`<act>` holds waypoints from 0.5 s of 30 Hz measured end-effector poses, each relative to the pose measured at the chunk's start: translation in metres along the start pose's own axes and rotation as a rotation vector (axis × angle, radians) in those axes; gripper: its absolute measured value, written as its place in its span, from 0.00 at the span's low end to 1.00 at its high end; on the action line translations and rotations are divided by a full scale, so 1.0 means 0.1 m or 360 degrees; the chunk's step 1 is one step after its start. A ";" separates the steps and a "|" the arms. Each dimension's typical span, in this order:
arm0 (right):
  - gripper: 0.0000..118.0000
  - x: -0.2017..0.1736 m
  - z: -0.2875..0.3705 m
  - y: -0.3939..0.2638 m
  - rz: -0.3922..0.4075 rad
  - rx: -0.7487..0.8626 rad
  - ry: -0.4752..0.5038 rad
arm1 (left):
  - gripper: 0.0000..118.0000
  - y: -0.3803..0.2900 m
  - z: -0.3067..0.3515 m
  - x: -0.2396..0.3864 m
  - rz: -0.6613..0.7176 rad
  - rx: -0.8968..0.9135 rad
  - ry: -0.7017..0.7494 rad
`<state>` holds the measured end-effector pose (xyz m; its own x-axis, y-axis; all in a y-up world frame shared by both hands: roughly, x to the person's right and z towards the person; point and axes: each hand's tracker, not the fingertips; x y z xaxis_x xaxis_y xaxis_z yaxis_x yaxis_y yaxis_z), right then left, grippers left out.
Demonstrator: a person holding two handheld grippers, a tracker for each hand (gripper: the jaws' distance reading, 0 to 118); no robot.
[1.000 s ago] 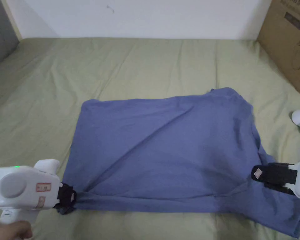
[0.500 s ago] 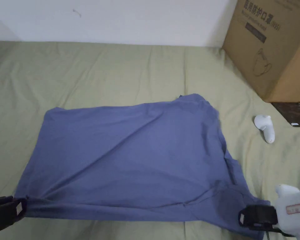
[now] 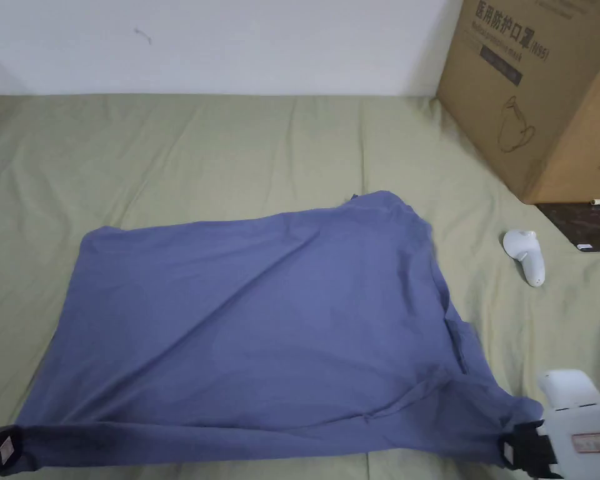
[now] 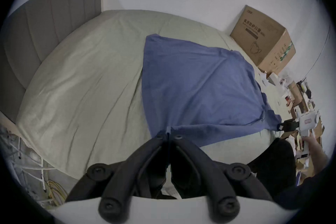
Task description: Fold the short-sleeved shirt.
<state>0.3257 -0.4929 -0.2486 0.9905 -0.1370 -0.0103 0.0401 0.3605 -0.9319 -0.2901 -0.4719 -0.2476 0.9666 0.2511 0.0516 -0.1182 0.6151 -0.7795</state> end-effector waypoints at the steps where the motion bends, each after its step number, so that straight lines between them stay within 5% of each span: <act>1: 0.03 0.02 0.10 0.02 -0.0064 0.0059 0.0028 | 0.02 0.02 0.01 0.01 -0.0003 0.0010 -0.0004; 4: 0.03 0.08 0.41 0.14 -0.0218 0.0261 0.0182 | 0.02 0.14 0.07 0.04 -0.0012 0.0101 -0.0011; 7: 0.03 0.07 0.61 0.47 -0.0237 0.0396 0.0249 | 0.02 0.39 0.08 0.09 0.0008 0.0209 -0.0068; 15: 0.03 -0.09 -0.06 1.93 -0.0235 0.0195 0.0134 | 0.02 1.16 -0.73 -0.05 -0.0057 0.0124 0.0044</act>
<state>0.3238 -0.4272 -0.4304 0.9585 -0.2713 0.0880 0.2048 0.4397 -0.8745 -0.2915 -0.4562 -0.3840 0.9762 0.2082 0.0604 -0.1000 0.6797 -0.7266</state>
